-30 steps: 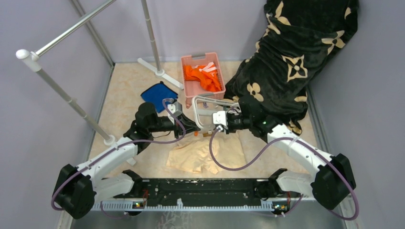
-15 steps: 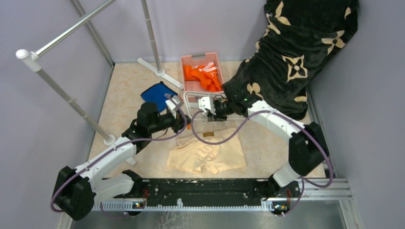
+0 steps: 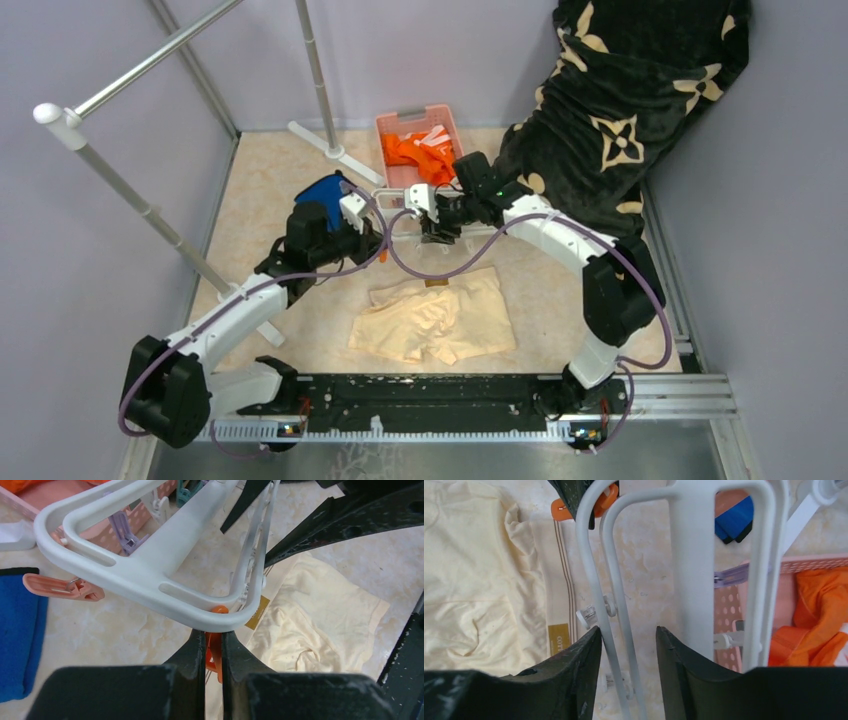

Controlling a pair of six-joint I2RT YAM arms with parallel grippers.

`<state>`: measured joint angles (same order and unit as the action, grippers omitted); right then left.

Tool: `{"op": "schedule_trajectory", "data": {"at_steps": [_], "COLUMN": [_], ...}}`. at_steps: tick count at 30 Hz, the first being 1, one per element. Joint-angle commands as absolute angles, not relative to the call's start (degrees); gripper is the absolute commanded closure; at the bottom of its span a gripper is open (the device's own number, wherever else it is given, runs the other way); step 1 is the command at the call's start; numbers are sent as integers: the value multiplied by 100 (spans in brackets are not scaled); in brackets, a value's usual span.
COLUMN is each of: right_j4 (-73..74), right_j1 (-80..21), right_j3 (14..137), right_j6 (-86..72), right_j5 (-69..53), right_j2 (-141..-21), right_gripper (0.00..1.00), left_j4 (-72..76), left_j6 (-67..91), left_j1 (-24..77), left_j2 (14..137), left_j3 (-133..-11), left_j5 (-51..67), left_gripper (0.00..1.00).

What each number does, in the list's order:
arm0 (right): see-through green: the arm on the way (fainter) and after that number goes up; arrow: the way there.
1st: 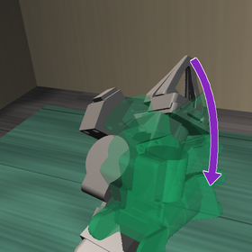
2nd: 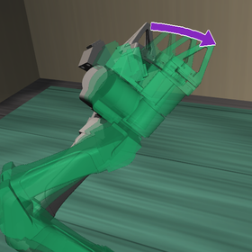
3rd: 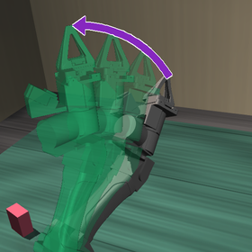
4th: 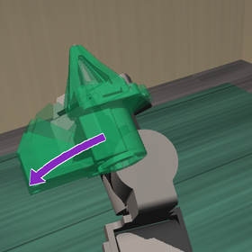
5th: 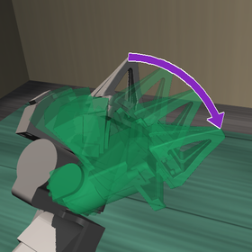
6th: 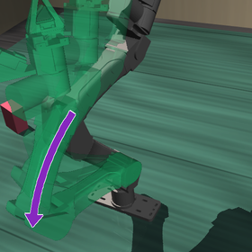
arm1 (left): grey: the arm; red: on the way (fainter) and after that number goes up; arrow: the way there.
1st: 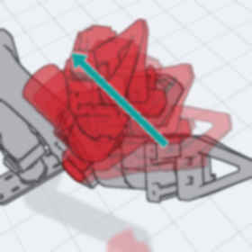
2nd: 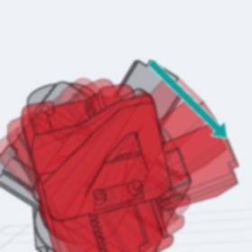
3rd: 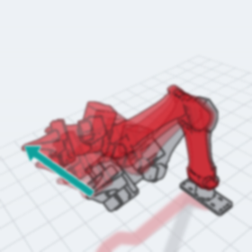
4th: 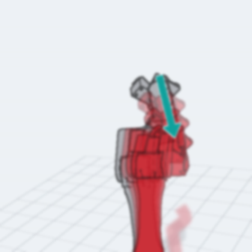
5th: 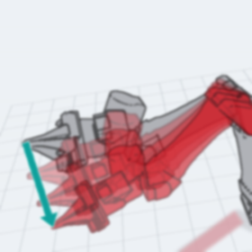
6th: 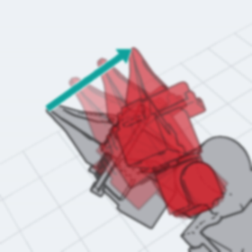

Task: Clip the underwear to the hanger
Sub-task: Open the clamp at the hanger.

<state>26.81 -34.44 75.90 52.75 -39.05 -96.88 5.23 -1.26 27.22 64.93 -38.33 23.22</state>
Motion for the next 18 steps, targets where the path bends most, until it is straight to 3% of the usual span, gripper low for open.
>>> {"op": "schedule_trajectory", "data": {"at_steps": [1,7,18], "right_j4": [1495,980,-723], "right_j1": [-3400,-3332,-3470], "right_j3": [7429,6851,4479], "right_j6": [4913,4449,3054], "right_j5": [-4366,-4469,-5228], "right_j2": [-8995,-8319,-6841], "right_gripper": [52,41,43], "left_j4": [676,800,948], "left_j6": [201,211,151], "left_j1": [2480,2234,1667], "left_j2": [6670,6946,7416], "left_j3": [-3802,-3851,-4076], "left_j5": [2692,2799,2706], "left_gripper": [100,100,100]}}
